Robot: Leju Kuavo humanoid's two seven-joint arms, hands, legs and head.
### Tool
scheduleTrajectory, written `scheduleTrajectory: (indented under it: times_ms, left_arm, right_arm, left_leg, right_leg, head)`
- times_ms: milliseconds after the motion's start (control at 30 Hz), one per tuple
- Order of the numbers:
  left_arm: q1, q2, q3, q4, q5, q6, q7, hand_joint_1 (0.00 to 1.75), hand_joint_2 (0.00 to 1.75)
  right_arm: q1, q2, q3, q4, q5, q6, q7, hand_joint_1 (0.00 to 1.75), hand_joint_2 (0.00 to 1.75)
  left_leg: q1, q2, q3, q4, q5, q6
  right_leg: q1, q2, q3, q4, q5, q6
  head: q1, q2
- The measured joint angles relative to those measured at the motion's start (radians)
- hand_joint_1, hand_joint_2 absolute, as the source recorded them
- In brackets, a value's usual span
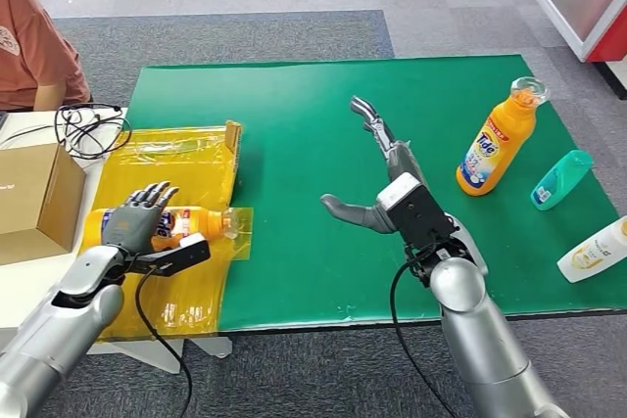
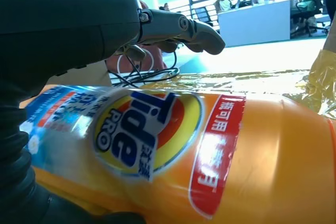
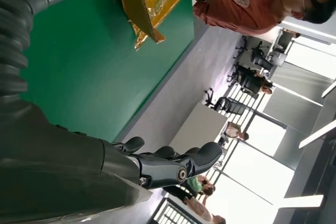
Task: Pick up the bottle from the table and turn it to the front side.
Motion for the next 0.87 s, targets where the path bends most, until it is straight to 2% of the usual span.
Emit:
scheduleTrajectory:
  times_ms: [433, 600, 767, 867]
  left_arm:
    - [0.034, -0.012, 0.044, -0.06, 0.087, 0.041, -0.044, 0.0, 1.75]
    - [0.085, -0.047, 0.108, -0.177, 0.374, 0.042, -0.157, 0.0, 1.75]
    - [0.17, -0.1, 0.168, -0.411, 0.801, 0.023, -0.308, 0.0, 1.75]
    - [0.209, -0.122, 0.195, -0.542, 0.991, 0.026, -0.353, 0.0, 1.75]
  right_arm:
    - [0.001, 0.0, 0.0, 0.0, 0.0, 0.0, -0.002, 0.0, 1.75]
    - [0.014, 0.0, -0.001, 0.0, 0.005, -0.019, -0.014, 0.0, 1.75]
    - [0.034, -0.011, -0.005, -0.002, 0.005, -0.067, -0.043, 0.0, 1.75]
    - [0.045, -0.022, -0.009, -0.006, 0.001, -0.092, -0.05, 0.0, 1.75]
  left_leg:
    - [0.0, 0.0, 0.0, 0.0, 0.0, 0.0]
    - [0.0, 0.0, 0.0, 0.0, 0.0, 0.0]
    - [0.0, 0.0, -0.001, 0.0, 0.0, 0.0]
    - [0.0, 0.0, -0.001, 0.0, 0.0, 0.0]
  right_leg:
    - [0.0, 0.0, 0.0, 0.0, 0.0, 0.0]
    - [0.0, 0.0, 0.0, 0.0, 0.0, 0.0]
    - [0.0, 0.0, -0.001, 0.0, 0.0, 0.0]
    - [0.0, 0.0, -0.001, -0.001, 0.0, 0.0]
  head:
    - [0.0, 0.0]
    - [0.0, 0.0]
    - [0.0, 0.0]
    - [0.0, 0.0]
